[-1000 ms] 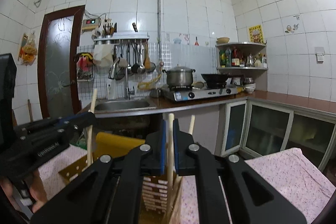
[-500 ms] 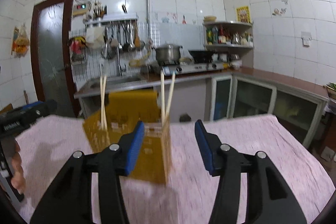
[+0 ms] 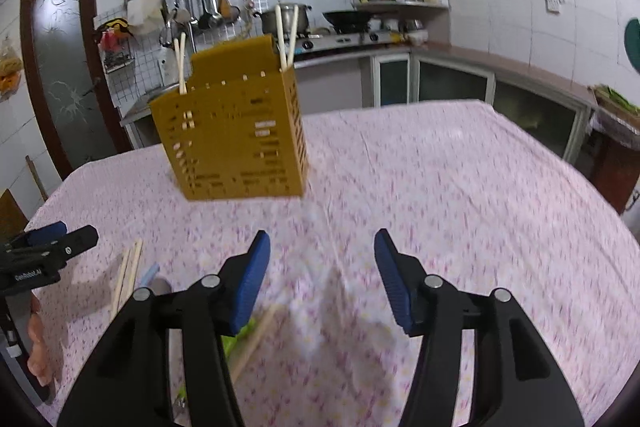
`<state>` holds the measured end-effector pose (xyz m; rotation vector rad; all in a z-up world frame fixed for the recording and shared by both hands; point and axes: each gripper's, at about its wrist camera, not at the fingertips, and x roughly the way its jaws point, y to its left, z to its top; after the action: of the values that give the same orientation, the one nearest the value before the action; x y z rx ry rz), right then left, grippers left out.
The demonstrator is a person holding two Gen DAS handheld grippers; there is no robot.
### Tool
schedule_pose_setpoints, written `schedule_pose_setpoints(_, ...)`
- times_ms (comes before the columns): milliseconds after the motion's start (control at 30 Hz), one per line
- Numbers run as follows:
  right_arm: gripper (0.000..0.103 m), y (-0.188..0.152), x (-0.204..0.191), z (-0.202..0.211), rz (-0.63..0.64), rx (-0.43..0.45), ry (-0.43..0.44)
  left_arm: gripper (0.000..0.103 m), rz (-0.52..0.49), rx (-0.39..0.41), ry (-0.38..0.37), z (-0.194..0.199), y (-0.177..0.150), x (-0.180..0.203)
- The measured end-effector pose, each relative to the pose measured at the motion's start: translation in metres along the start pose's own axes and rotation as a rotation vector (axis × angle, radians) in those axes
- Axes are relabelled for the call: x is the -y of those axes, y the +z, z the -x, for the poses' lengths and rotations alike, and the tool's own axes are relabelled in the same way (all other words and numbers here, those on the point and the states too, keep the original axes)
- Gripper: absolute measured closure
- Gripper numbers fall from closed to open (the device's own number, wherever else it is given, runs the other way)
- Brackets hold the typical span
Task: Organize utensils
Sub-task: 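Open the left tool and pull it back from the holder, then lower the left tool to the wooden chopsticks lying on the cloth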
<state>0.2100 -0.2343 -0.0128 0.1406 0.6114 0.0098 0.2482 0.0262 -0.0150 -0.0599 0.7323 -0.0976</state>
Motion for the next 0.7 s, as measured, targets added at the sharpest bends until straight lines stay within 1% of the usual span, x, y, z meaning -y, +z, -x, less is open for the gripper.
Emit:
schedule_pose_setpoints(167, 0.049, -0.009, -0.003, 0.006, -0.008, -0.009, -0.022, 0.005, 0.032, -0.018, 0.001, 0.003, -0.006, -0.008)
schedule_pose_setpoints(233, 0.044, -0.012, -0.004, 0.011, -0.02, -0.013, -0.01, 0.005, 0.041, -0.026, 0.006, 0.002, -0.008, -0.008)
schedule_pose_setpoints(367, 0.043, -0.021, -0.008, 0.017, -0.023, 0.003, -0.009, 0.005, 0.065, -0.068, 0.0, -0.003, -0.016, -0.009)
schedule_pose_setpoints(433, 0.043, -0.024, -0.012, 0.017, -0.006, -0.005, -0.012, 0.005, 0.056, -0.08, -0.012, -0.004, -0.018, -0.008)
schedule_pose_setpoints(500, 0.043, -0.023, -0.014, 0.018, 0.01, -0.003, -0.02, 0.005, 0.036, -0.067, -0.004, -0.002, -0.019, -0.005)
schedule_pose_setpoints(567, 0.043, -0.025, -0.018, 0.014, 0.03, -0.033, -0.028, 0.005, 0.025, -0.069, -0.007, -0.002, -0.018, -0.002)
schedule_pose_setpoints(700, 0.043, -0.026, -0.019, 0.002, 0.038, -0.1, -0.029, 0.005, 0.018, -0.112, -0.027, -0.011, -0.019, 0.0)
